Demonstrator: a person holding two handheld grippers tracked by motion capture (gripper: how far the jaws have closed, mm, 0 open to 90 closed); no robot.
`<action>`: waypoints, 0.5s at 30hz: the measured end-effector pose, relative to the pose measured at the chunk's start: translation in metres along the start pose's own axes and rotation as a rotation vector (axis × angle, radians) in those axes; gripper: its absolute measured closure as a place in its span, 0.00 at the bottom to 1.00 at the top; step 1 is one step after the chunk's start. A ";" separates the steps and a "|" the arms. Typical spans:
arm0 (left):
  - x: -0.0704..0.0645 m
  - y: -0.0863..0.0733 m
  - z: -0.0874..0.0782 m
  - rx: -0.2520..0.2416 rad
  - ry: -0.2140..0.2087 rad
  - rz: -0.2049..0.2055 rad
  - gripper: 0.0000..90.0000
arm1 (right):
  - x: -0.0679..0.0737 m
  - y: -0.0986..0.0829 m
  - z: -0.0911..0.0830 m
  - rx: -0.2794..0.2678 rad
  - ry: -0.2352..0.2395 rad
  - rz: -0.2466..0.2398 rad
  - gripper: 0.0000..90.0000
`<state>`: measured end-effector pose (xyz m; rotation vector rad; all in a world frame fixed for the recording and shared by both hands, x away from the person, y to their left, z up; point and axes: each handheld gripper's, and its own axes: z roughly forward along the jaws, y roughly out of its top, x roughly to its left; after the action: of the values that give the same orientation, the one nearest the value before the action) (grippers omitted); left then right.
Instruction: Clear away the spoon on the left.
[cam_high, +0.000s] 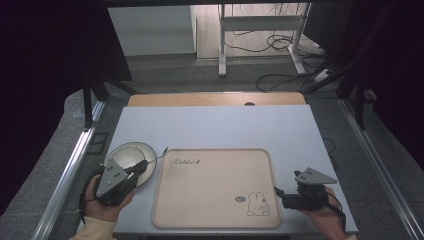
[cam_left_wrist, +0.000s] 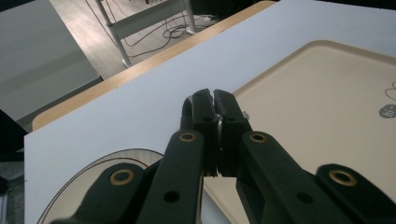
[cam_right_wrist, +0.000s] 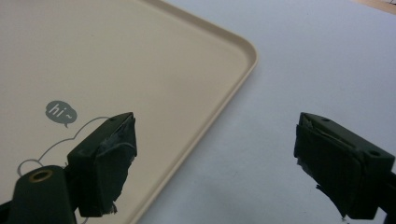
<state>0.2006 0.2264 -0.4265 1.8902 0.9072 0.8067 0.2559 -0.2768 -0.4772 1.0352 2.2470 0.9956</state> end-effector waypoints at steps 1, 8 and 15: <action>-0.001 0.000 0.000 0.000 -0.001 0.000 0.99 | 0.000 0.000 0.000 0.001 0.000 0.000 0.15; -0.004 0.000 0.002 0.003 -0.008 0.010 0.99 | 0.000 0.000 0.000 0.000 0.002 -0.002 0.15; -0.008 0.000 0.007 0.009 -0.019 0.019 0.99 | 0.000 0.000 0.000 0.001 0.001 -0.003 0.15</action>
<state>0.2019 0.2170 -0.4306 1.9137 0.8834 0.7965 0.2560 -0.2771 -0.4772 1.0316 2.2497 0.9945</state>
